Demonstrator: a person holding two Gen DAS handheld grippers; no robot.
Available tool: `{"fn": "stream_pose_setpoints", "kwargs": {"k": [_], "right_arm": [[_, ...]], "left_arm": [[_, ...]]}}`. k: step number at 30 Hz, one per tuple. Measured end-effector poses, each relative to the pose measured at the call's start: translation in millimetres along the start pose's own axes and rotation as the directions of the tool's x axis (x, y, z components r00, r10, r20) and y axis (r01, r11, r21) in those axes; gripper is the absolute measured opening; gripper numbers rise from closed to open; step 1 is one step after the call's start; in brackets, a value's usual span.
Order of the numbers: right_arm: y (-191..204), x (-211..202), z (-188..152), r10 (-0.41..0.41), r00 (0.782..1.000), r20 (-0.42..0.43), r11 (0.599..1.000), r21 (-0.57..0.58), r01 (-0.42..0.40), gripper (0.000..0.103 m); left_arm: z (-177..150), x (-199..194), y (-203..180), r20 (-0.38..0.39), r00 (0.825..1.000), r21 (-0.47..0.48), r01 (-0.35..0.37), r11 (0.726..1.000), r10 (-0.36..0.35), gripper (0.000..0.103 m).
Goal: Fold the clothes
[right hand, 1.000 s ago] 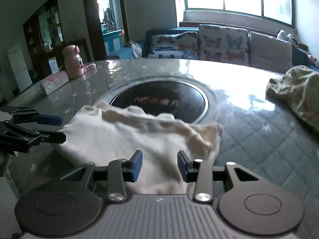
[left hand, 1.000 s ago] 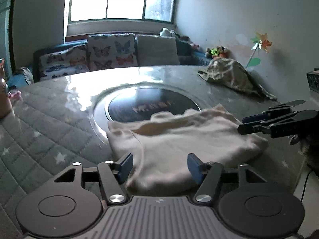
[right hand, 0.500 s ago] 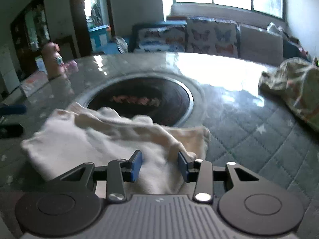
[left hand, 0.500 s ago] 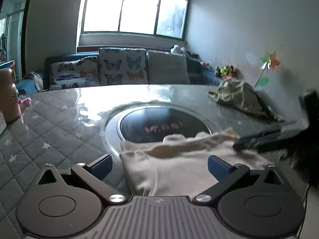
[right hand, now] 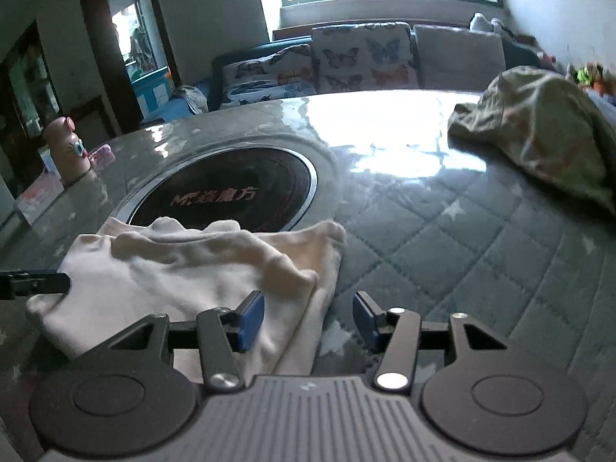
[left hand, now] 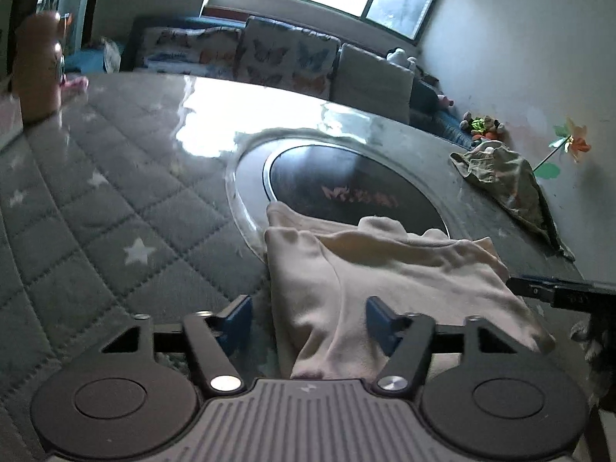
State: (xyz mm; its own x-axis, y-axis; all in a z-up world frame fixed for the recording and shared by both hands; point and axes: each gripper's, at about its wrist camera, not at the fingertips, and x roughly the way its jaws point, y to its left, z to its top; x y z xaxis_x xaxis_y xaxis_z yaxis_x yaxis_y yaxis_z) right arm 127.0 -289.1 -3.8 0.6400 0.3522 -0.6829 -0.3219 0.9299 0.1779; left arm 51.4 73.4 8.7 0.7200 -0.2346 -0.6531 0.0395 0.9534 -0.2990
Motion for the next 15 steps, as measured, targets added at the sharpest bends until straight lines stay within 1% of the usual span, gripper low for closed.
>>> {"fn": "stream_pose_setpoints", "kwargs": {"k": [2,3,4,5,6,7,8,11,13,15], "right_arm": [[-1.0,1.9,-1.6,0.003,1.0,-0.004,1.0,0.008,-0.003,0.051],[-1.6,2.4,-2.0,0.007,1.0,-0.002,1.0,0.016,-0.007,0.049],[-1.9,2.5,-2.3,0.011,1.0,0.001,1.0,0.027,-0.011,0.049],[-2.1,2.7,-2.3,0.013,1.0,0.003,0.999,0.033,-0.013,0.045],[-2.3,2.9,-2.5,0.017,1.0,0.004,0.999,0.041,-0.017,0.034],[-2.6,3.2,-2.8,0.025,1.0,0.003,0.999,0.049,-0.025,0.029],[-2.5,3.4,-3.1,0.031,1.0,0.003,0.998,0.055,-0.031,0.026],[-1.3,2.8,-3.1,0.029,1.0,0.009,0.998,0.056,-0.029,0.025],[-2.1,3.3,-2.9,0.031,0.999,0.01,0.998,0.061,-0.031,0.027],[-2.7,3.5,-2.9,0.029,0.999,0.013,0.997,0.064,-0.03,0.029]], "left_arm": [[0.8,1.3,-2.2,-0.004,1.0,-0.005,0.006,1.0,-0.006,0.059],[1.2,2.0,-3.4,-0.007,1.0,-0.007,0.009,1.0,-0.009,0.055],[1.6,2.4,-4.5,-0.007,1.0,-0.007,0.004,1.0,-0.004,0.053],[2.0,2.8,-5.6,-0.008,1.0,-0.007,-0.002,1.0,0.002,0.048],[2.2,2.9,-5.9,-0.01,1.0,-0.012,0.001,1.0,-0.001,0.041],[2.1,2.8,-5.6,-0.011,1.0,-0.02,0.002,1.0,-0.003,0.04],[2.0,2.7,-5.3,-0.011,1.0,-0.029,0.004,1.0,-0.004,0.039],[2.7,2.0,-5.4,-0.016,1.0,-0.05,-0.015,0.999,0.014,0.04],[3.0,2.4,-9.5,-0.015,0.999,-0.042,-0.041,0.998,0.04,0.043],[2.4,2.9,-13.2,-0.013,0.998,-0.037,-0.061,0.997,0.061,0.043]]}}
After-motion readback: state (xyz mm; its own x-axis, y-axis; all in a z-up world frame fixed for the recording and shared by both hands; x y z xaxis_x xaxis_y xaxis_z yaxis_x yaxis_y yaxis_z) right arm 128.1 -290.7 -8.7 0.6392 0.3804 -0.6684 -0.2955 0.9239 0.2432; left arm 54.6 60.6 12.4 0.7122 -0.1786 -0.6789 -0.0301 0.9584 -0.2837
